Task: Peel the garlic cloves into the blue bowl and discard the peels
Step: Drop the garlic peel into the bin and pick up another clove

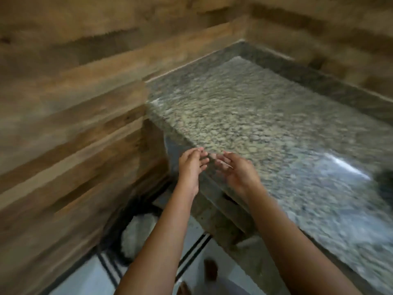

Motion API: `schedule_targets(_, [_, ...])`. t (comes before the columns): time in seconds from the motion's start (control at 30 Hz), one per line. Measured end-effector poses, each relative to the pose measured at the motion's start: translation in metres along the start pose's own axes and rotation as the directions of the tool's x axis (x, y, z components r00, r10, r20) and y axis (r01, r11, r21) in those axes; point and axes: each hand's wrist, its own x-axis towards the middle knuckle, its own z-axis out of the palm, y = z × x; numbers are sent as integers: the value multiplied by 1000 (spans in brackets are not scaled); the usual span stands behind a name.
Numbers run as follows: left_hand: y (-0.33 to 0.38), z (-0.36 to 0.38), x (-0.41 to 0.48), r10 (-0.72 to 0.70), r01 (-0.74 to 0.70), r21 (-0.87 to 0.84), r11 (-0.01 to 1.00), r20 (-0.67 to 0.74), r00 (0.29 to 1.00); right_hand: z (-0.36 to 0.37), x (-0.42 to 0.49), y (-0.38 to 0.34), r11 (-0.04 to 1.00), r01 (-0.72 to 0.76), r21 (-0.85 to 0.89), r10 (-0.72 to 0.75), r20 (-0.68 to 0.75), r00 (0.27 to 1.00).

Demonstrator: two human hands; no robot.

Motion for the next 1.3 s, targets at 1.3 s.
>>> schedule_targets(1.3, [-209,390,-166,-94,-303,553,776,577,811,-449,-109,-202,395,112,-912,-757,-253,602])
